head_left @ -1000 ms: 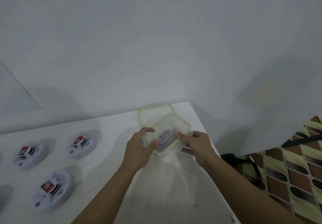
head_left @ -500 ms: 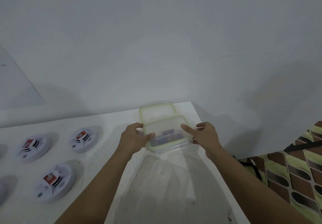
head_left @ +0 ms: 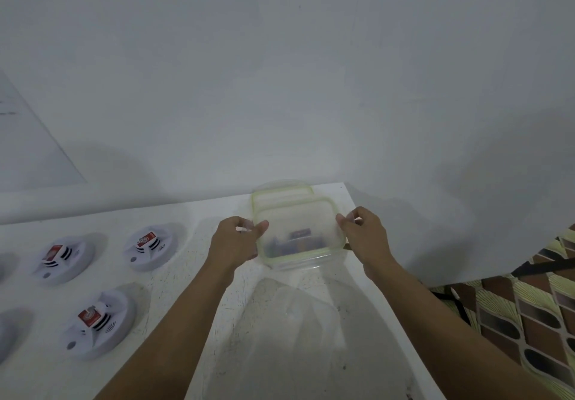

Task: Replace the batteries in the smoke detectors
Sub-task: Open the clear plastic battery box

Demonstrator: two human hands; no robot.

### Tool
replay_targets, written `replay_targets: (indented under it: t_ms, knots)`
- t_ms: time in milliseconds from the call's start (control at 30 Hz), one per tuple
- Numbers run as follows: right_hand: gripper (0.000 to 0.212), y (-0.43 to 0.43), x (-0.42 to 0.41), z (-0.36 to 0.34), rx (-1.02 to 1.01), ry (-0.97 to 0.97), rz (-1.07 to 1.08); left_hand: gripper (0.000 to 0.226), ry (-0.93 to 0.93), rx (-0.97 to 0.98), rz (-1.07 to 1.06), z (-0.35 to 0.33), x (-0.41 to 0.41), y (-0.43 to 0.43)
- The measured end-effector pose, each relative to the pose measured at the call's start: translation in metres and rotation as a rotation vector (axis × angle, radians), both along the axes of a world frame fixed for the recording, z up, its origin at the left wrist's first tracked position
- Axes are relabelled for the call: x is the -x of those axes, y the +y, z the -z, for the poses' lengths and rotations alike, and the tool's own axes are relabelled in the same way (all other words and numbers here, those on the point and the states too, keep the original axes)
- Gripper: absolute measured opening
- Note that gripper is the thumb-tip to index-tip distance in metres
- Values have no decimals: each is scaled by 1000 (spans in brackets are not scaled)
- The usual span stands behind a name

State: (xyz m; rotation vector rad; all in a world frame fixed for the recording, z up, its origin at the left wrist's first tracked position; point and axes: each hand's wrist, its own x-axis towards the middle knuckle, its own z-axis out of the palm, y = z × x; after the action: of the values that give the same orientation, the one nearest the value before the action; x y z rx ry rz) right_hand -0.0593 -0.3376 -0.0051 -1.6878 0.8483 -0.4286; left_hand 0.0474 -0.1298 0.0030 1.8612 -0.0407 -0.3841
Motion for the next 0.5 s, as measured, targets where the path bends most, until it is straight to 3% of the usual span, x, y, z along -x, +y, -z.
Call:
replay_targets:
  t_ms: [200,333,500]
  knots:
    - [30,3,-1,-9,17,1,-21,37,-61,-184,89,-3,-13,10]
    - [35,-3,-7,-23,40,-96,-58,33,-181,-151,105,-26,-23,22]
    - [19,-13,-30,-52,-107,-212,-106,24,-312,-71,104,-68,-41,33]
